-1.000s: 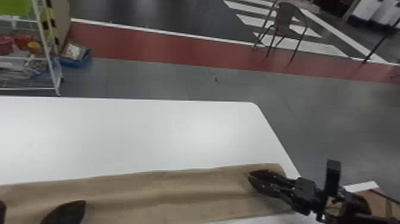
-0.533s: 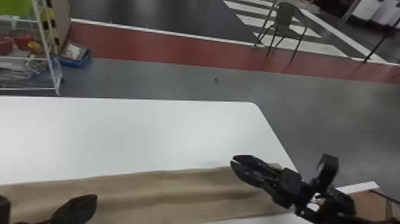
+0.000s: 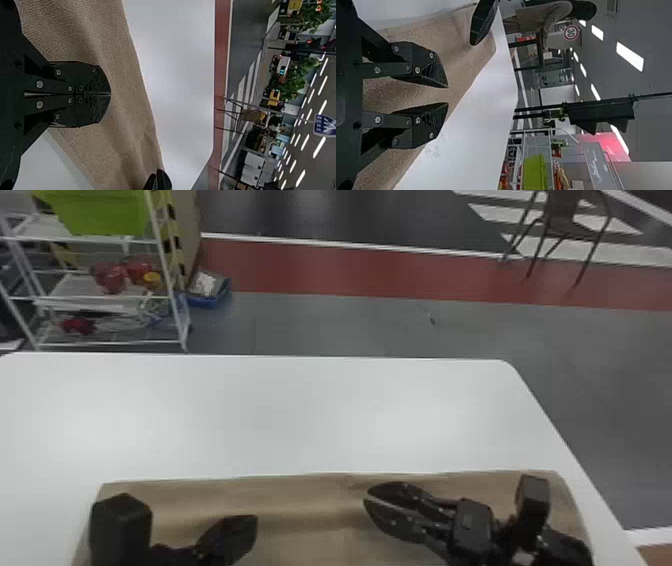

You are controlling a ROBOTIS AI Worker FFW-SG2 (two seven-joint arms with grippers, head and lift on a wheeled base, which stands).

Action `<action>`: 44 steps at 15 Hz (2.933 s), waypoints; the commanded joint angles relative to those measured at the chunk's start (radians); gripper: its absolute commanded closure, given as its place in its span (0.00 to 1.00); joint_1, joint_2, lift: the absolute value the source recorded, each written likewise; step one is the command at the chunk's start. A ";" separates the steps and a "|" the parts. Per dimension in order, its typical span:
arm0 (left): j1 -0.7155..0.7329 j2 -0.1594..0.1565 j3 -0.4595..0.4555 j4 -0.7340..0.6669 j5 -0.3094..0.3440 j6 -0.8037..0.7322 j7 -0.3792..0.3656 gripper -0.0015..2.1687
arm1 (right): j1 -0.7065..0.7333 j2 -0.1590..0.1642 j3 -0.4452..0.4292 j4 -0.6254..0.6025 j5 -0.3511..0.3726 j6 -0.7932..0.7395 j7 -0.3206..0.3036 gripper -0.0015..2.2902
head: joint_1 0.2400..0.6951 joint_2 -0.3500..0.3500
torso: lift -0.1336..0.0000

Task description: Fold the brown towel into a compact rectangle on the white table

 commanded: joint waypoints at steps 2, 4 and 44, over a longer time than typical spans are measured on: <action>-0.002 0.000 -0.024 0.004 0.001 0.000 0.003 0.69 | 0.001 0.005 0.038 0.012 0.026 -0.013 -0.012 0.51 | 1.00 0.33 | 0.09; -0.001 -0.001 -0.025 0.002 0.001 0.000 0.003 0.69 | 0.001 0.005 0.055 0.012 0.040 -0.010 -0.014 0.67 | 1.00 0.33 | 0.09; 0.037 0.008 0.025 -0.030 -0.011 0.000 0.040 0.69 | -0.001 -0.147 -0.288 0.171 -0.148 -0.031 0.029 0.71 | 1.00 0.00 | 0.09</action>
